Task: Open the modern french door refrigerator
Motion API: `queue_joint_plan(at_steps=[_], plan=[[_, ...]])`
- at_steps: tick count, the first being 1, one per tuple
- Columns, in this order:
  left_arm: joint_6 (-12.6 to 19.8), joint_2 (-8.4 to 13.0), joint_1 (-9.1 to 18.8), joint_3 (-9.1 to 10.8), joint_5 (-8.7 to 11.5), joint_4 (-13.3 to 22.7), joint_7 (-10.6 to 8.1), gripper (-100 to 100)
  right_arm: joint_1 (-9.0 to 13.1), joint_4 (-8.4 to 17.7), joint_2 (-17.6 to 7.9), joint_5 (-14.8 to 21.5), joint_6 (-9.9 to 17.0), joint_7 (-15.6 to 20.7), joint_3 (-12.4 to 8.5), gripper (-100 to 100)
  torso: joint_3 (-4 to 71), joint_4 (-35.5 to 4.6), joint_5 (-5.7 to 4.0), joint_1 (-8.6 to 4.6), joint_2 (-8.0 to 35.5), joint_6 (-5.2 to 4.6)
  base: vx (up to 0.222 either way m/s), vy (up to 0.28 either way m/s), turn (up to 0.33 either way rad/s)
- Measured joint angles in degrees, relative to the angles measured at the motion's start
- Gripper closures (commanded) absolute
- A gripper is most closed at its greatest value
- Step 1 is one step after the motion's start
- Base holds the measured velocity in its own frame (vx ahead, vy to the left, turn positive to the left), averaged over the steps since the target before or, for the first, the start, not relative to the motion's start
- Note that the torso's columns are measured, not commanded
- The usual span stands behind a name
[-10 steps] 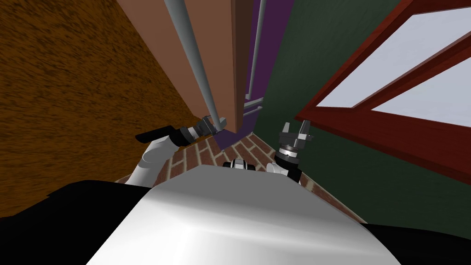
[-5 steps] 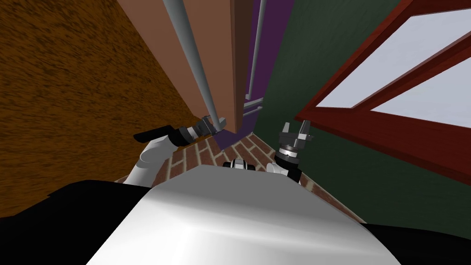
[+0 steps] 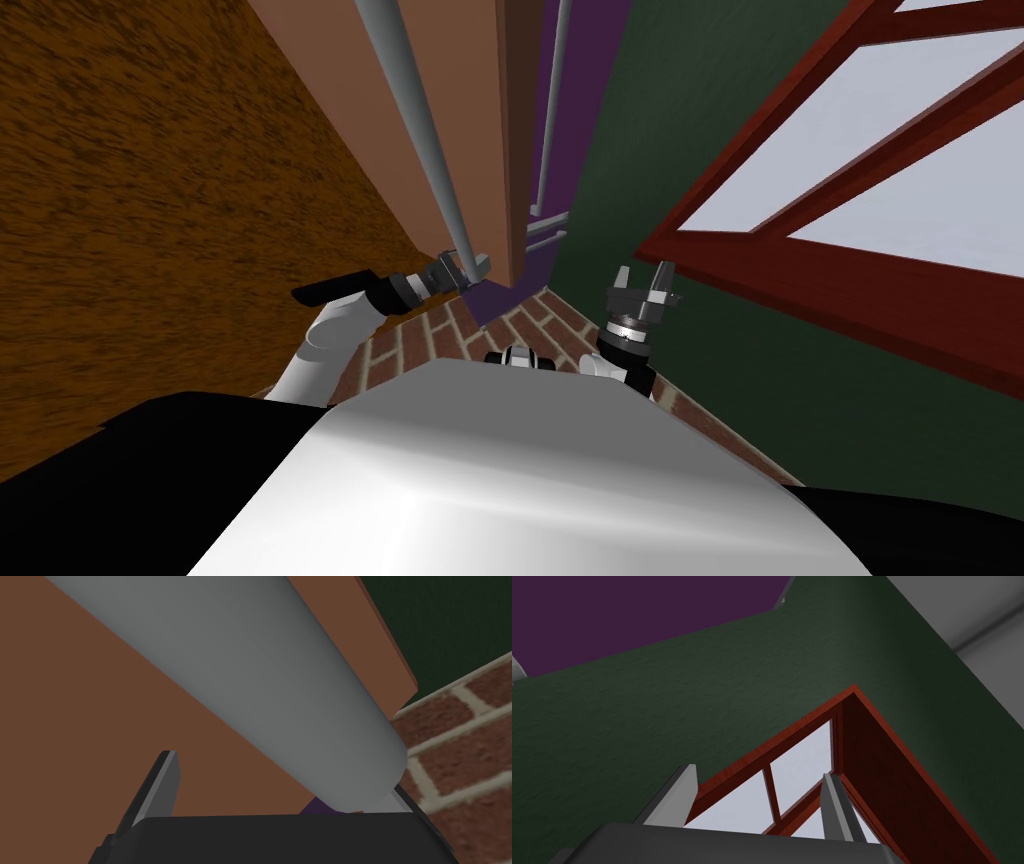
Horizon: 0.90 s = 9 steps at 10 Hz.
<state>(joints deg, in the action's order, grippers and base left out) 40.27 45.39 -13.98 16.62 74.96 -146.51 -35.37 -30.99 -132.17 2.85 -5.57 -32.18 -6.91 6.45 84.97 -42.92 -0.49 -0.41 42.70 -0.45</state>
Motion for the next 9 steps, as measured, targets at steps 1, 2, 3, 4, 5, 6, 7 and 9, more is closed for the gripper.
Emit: queue_joint_plan(at_steps=[1, 2, 3, 4, 5, 6, 7, 9], plan=[[0.1, 0.5, 0.7, 0.50, 0.6, 2.0, 0.54, -100, 0.0, 0.0, 0.0, 0.0, 0.0, 0.0, 0.0, 0, -0.3, 0.2, 0.18, 0.06, -0.1, 0.28, -0.203, -0.004, -0.310], [0.2, 1.3, 1.8, 1.30, 1.4, 3.9, 1.43, -100, 0.0, 0.0, 0.0, 0.0, 0.0, 0.0, 0.0, 0, -0.6, 0.3, 0.22, -0.01, 0.1, 0.25, -0.143, -0.007, -0.198], [0.0, 1.6, 2.5, 1.37, 1.9, 5.9, 2.41, -100, 0.0, 0.0, 0.0, 0.0, 0.0, 0.0, 0.0, 0, -0.6, 0.4, 0.30, 0.06, -0.1, 0.42, -0.042, -0.014, -0.016], [0.2, 2.0, 3.2, 1.33, 2.3, 8.0, 2.53, -100, 0.0, 0.0, 0.0, 0.0, 0.0, 0.0, 0.0, 0, -0.3, 0.4, 0.38, 0.34, -0.4, 0.55, -0.101, -0.041, -0.286], [0.6, 2.9, 3.5, 2.64, 4.1, 9.9, 3.65, -100, 0.0, 0.0, 0.0, 0.0, 0.0, 0.0, 0.0, 0, -0.3, 0.4, 0.35, 0.35, -0.4, 0.38, -0.111, -0.018, -0.201], [0.5, 3.1, 4.1, 2.88, 4.1, 11.6, 4.30, -100, 0.0, 0.0, 0.0, 0.0, 0.0, 0.0, 0.0, 0, -0.4, 0.4, 0.39, 0.42, -0.3, 0.50, -0.055, -0.002, -0.012], [0.5, 3.1, 4.5, 2.84, 3.5, 12.5, 3.75, -100, 0.0, 0.0, 0.0, 0.0, 0.0, 0.0, 0.0, 0, -0.4, 0.4, 0.47, 0.61, -0.3, 0.62, -0.131, -0.030, -0.298], [0.4, 4.1, 6.6, 3.33, 4.8, 16.2, 5.50, -100, 0.0, 0.0, 0.0, 0.0, 0.0, 0.0, 0.0, 0, -0.5, 0.3, 0.37, 0.38, -0.1, 0.58, -0.098, -0.014, -0.090]])
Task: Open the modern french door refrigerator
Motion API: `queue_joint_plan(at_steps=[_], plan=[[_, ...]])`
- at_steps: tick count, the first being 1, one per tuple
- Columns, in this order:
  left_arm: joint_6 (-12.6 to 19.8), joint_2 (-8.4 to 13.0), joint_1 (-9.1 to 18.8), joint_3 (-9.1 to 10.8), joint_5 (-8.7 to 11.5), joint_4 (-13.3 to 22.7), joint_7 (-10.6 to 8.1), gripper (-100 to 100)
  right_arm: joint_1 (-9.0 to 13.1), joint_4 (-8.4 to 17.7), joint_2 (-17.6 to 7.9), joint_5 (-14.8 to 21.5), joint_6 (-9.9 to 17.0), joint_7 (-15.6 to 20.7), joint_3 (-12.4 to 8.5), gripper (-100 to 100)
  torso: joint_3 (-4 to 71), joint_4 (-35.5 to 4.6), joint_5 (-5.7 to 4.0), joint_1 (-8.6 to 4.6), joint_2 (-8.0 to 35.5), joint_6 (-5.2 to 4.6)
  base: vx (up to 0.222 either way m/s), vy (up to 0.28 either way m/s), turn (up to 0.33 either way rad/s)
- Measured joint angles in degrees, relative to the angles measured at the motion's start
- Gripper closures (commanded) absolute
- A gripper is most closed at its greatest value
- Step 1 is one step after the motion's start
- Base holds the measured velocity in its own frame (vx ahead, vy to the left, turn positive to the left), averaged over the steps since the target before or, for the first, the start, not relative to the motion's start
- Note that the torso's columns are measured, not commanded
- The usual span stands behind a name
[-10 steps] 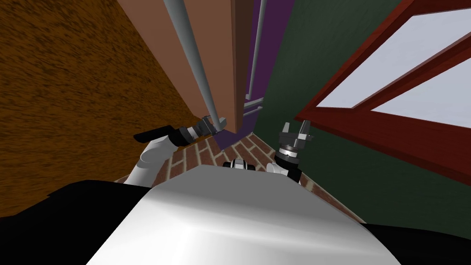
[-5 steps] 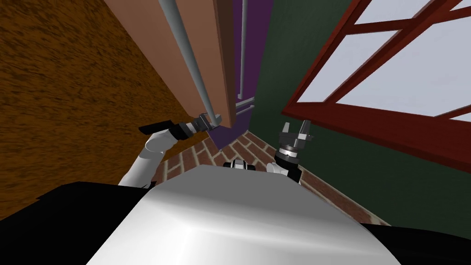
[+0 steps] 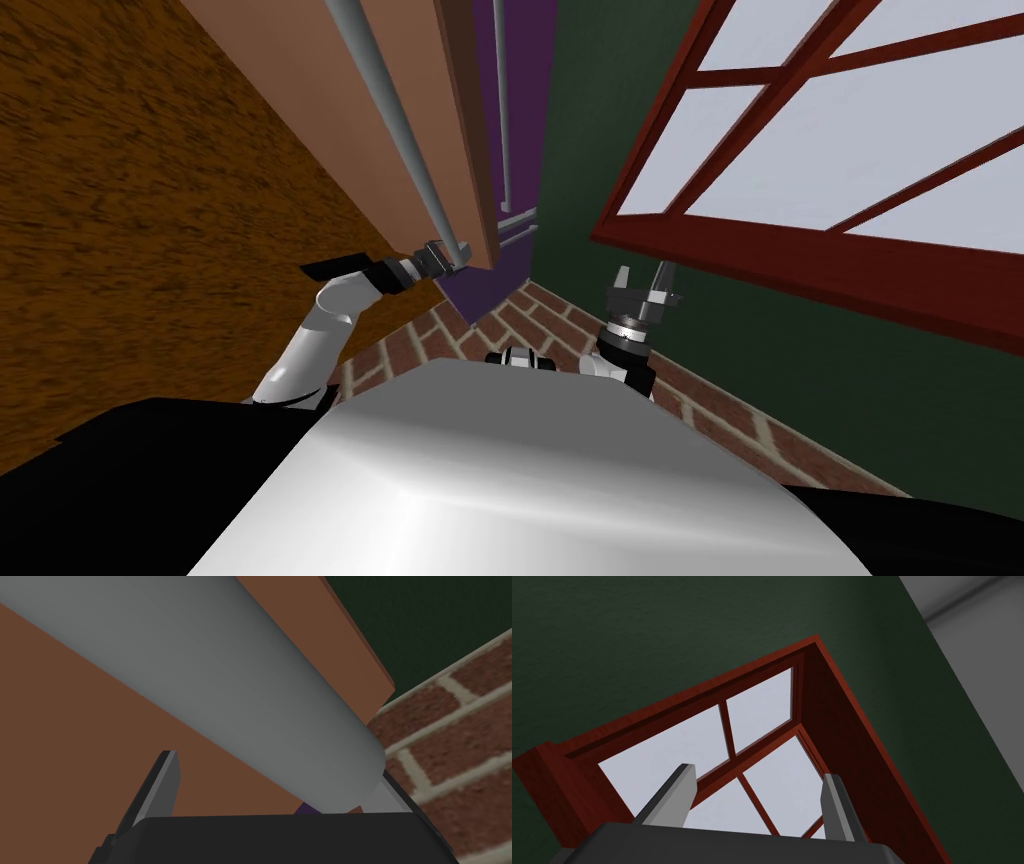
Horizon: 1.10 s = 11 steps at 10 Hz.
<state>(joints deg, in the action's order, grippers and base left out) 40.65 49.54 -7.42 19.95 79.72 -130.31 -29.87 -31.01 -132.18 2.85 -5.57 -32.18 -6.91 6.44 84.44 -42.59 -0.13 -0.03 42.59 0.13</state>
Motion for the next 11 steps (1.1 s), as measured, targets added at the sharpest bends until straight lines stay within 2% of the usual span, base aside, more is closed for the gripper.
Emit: queue_joint_plan(at_steps=[1, 2, 3, 4, 5, 7, 8, 10, 11], plan=[[0.1, 0.2, 0.1, 0.35, 0.1, 1.3, -0.02, -100, 0.0, 0.0, 0.0, 0.0, 0.0, 0.0, 0.0, 0, 0.0, 0.0, 0.08, 0.21, -0.1, 0.11, -0.144, -0.043, -0.268], [0.4, 1.0, 0.5, 1.48, 2.0, 3.2, 1.49, -100, 0.0, 0.0, 0.0, 0.0, 0.0, 0.0, 0.0, 0, 0.0, -0.1, 0.00, 0.08, 0.0, -0.13, -0.141, -0.027, -0.202], [0.5, 1.4, 1.1, 2.02, 2.2, 4.9, 2.09, -100, 0.0, 0.0, 0.0, 0.0, 0.0, 0.0, 0.0, 0, 0.0, -0.1, -0.07, -0.04, 0.1, -0.05, -0.050, -0.009, -0.026], [0.9, 1.9, 1.7, 1.88, 2.4, 6.6, 1.72, -100, 0.0, 0.0, 0.0, 0.0, 0.0, 0.0, 0.0, 0, 0.1, -0.2, -0.07, 0.16, -0.1, 0.11, -0.105, -0.031, -0.315], [1.3, 2.6, 2.7, 2.29, 3.1, 8.5, 2.40, -100, 0.0, 0.0, 0.0, 0.0, 0.0, 0.0, 0.0, 0, 0.2, -0.3, -0.19, 0.01, -0.1, -0.18, -0.119, -0.033, -0.191], [1.4, 3.4, 4.5, 2.30, 4.1, 12.8, 3.77, -100, 0.0, 0.0, 0.0, 0.0, 0.0, 0.0, 0.0, 0, 0.1, -0.4, -0.11, 0.33, 0.0, 0.28, -0.083, -0.042, -0.142], [1.4, 3.9, 5.1, 2.86, 4.2, 14.7, 4.19, -100, 0.0, 0.0, 0.0, 0.0, 0.0, 0.0, 0.0, 0, 0.1, -0.4, -0.20, 0.25, 0.2, -0.08, -0.123, -0.046, -0.194], [1.5, 4.4, 5.7, 3.66, 5.2, 18.0, 5.34, -100, 0.0, 0.0, 0.0, 0.0, 0.0, 0.0, 0.0, 0, 0.0, -0.5, -0.20, 0.32, 0.2, 0.23, -0.091, -0.037, -0.112], [1.7, 5.2, 7.0, 3.68, 5.0, 19.5, 5.03, -100, 0.0, 0.0, 0.0, 0.0, 0.0, 0.0, 0.0, 0, 0.0, -0.6, -0.37, 0.06, 0.3, -0.03, -0.122, -0.033, -0.187]])
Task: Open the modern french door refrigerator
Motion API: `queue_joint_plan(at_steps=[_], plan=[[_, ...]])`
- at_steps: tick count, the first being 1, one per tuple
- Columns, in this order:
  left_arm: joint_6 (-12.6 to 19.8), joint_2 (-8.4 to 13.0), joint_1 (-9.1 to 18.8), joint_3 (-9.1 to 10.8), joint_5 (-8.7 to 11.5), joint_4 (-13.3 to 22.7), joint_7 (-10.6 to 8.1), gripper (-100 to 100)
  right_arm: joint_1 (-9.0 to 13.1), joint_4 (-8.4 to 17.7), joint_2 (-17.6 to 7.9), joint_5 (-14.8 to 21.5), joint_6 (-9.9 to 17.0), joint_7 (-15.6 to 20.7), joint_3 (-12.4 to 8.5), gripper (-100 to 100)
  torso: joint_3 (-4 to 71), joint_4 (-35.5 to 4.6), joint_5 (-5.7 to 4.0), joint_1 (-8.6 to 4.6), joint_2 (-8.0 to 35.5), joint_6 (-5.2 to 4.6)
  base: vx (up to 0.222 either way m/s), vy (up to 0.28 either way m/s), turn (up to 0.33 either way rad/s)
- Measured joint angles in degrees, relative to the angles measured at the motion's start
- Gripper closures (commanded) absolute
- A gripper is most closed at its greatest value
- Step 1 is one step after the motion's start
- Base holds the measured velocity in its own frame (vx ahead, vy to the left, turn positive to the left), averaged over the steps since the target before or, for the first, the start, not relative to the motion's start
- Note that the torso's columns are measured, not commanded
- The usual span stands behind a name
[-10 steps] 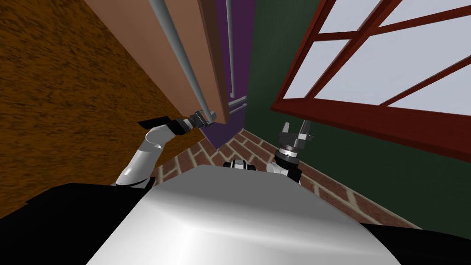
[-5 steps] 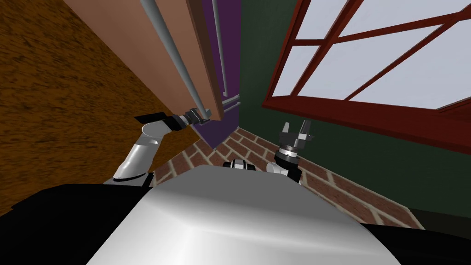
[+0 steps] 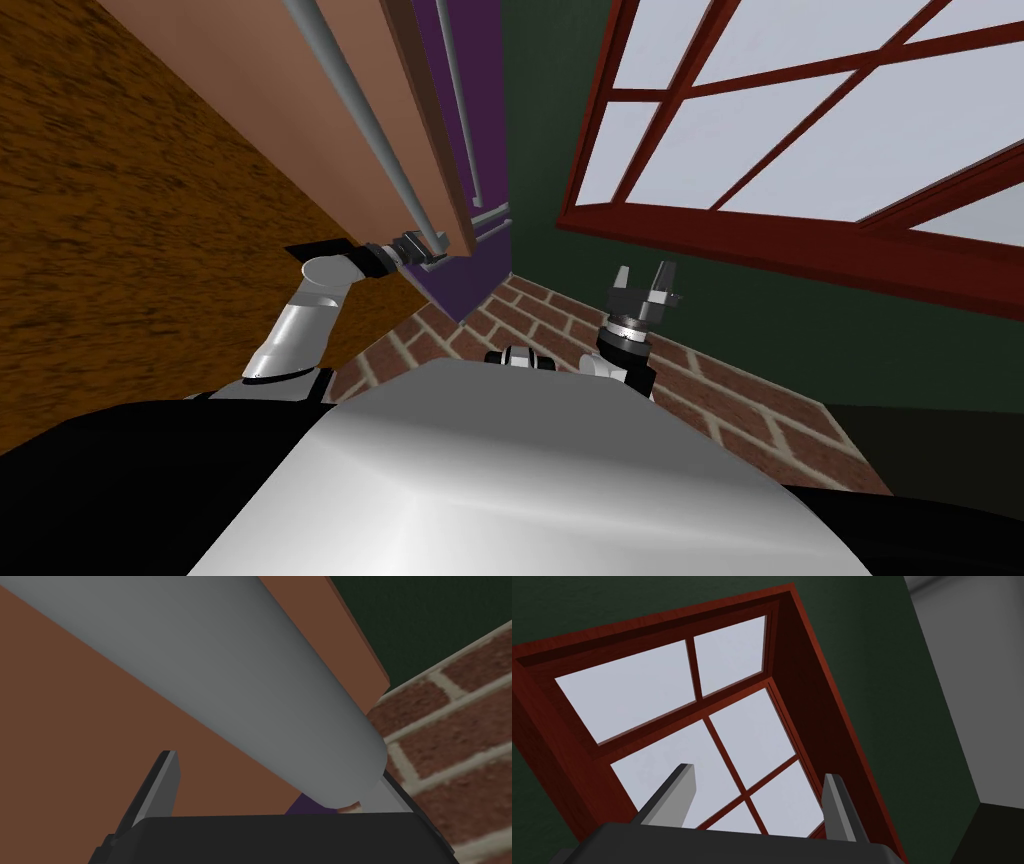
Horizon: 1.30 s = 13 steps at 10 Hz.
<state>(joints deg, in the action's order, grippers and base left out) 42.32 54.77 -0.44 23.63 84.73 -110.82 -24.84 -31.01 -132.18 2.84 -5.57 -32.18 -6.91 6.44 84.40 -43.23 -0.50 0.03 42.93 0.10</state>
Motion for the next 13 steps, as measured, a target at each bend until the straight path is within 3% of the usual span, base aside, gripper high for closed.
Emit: queue_joint_plan(at_steps=[2, 4, 5, 6, 7, 9, 11, 12, 13], plan=[[-0.3, 0.0, -0.9, 1.71, 0.4, 1.2, 0.15, -100, 0.0, 0.0, 0.0, 0.0, 0.0, 0.0, 0.0, 0, -0.2, 0.0, 0.00, -0.12, 0.1, 0.22, -0.025, -0.005, -0.024], [-0.1, -0.1, 0.1, 0.95, 1.3, 3.4, 1.52, -100, 0.0, 0.0, 0.0, 0.0, 0.0, 0.0, 0.0, 0, 0.0, 0.1, 0.06, 0.14, -0.2, 0.24, 0.005, -0.008, -0.001], [0.3, 0.2, -0.2, 1.48, 2.0, 3.6, 1.68, -100, 0.0, 0.0, 0.0, 0.0, 0.0, 0.0, 0.0, 0, 0.0, 0.0, 0.03, 0.19, -0.1, 0.33, -0.111, -0.045, -0.311], [0.6, 0.8, 0.4, 2.39, 3.2, 5.4, 3.03, -100, 0.0, 0.0, 0.0, 0.0, 0.0, 0.0, 0.0, 0, -0.1, -0.1, -0.11, -0.01, 0.2, -0.01, -0.134, -0.044, -0.179], [0.2, 1.0, 2.4, 1.71, 3.3, 8.5, 4.27, -100, 0.0, 0.0, 0.0, 0.0, 0.0, 0.0, 0.0, 0, -0.2, -0.1, -0.15, -0.13, 0.2, 0.10, -0.049, -0.017, -0.022], [0.3, 1.4, 2.0, 2.28, 3.1, 8.9, 3.30, -100, 0.0, 0.0, 0.0, 0.0, 0.0, 0.0, 0.0, 0, -0.2, -0.2, -0.14, -0.06, 0.2, 0.39, 0.010, -0.012, 0.014], [0.3, 1.4, 1.9, 3.46, 3.9, 10.1, 4.49, -100, 0.0, 0.0, 0.0, 0.0, 0.0, 0.0, 0.0, 0, -0.3, -0.2, -0.17, -0.24, 0.4, 0.10, -0.108, -0.044, -0.223], [0.0, 2.1, 3.4, 3.08, 3.8, 12.3, 4.73, -100, 0.0, 0.0, 0.0, 0.0, 0.0, 0.0, 0.0, 0, -0.3, -0.3, -0.36, -0.42, 0.5, 0.02, -0.067, -0.024, -0.048], [0.3, 2.9, 3.4, 3.49, 3.6, 12.8, 4.18, -100, 0.0, 0.0, 0.0, 0.0, 0.0, 0.0, 0.0, 0, -0.3, -0.4, -0.42, -0.43, 0.5, 0.22, -0.013, -0.008, 0.024]])
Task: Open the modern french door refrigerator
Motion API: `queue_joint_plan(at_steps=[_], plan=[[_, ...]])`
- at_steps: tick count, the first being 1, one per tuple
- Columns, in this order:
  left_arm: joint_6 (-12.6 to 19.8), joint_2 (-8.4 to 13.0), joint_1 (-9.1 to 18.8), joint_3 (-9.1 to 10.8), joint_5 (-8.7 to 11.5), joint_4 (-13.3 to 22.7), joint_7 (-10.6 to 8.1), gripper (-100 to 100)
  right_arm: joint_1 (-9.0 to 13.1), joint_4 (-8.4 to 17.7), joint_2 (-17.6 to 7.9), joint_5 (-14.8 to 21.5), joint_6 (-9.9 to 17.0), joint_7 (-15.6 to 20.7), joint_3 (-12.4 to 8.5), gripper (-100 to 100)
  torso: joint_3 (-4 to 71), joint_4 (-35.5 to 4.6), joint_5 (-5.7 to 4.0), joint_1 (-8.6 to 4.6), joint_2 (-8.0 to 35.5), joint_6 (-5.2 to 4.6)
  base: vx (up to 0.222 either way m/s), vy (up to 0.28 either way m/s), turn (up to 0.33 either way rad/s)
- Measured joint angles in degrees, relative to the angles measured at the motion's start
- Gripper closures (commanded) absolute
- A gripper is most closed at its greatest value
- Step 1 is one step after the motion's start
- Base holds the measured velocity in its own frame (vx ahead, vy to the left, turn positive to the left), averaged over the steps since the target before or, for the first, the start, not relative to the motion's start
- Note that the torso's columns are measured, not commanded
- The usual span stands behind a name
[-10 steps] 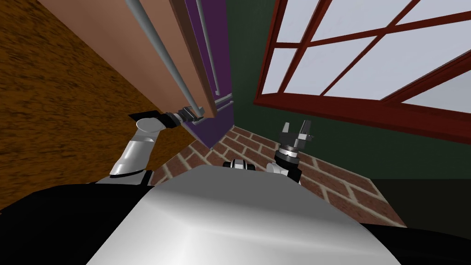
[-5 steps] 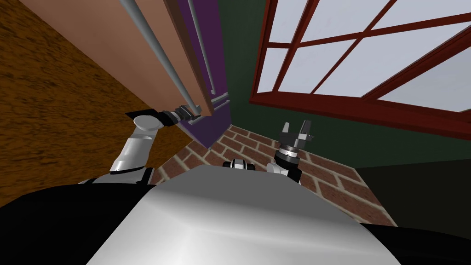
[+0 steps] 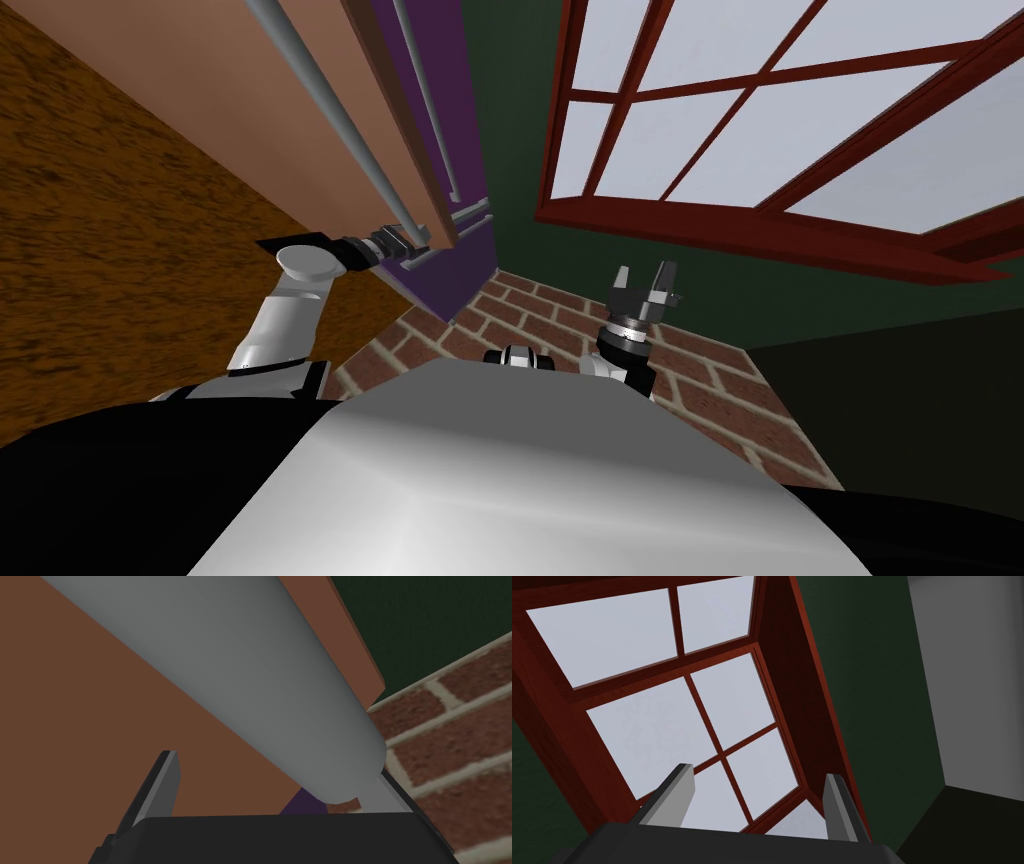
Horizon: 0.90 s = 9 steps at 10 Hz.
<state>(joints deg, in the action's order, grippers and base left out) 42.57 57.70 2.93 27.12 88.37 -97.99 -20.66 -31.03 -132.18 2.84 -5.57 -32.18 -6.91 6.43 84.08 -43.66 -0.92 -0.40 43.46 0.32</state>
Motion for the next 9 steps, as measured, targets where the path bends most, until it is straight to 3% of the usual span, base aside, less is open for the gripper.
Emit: queue_joint_plan(at_steps=[1, 7, 9], plan=[[0.3, 0.1, 0.1, 0.01, 0.0, 0.3, -0.48, -100, 0.0, 0.0, 0.0, 0.0, 0.0, 0.0, 0.0, 0, 0.0, 0.0, 0.00, 0.05, 0.0, 0.03, 0.008, -0.009, 0.005], [0.5, -0.4, 1.3, -0.53, 1.3, 2.8, 1.60, -100, 0.0, 0.0, 0.0, 0.0, 0.0, 0.0, 0.0, 0, 0.0, 0.1, 0.08, 0.29, -0.1, 0.06, 0.006, -0.004, 0.008], [2.1, 1.1, -0.1, -0.31, 2.1, 1.5, -0.10, -100, 0.0, 0.0, 0.0, 0.0, 0.0, 0.0, 0.0, 0, 0.1, 0.3, 0.16, -0.05, -0.3, -0.14, 0.056, -0.029, 0.094]])
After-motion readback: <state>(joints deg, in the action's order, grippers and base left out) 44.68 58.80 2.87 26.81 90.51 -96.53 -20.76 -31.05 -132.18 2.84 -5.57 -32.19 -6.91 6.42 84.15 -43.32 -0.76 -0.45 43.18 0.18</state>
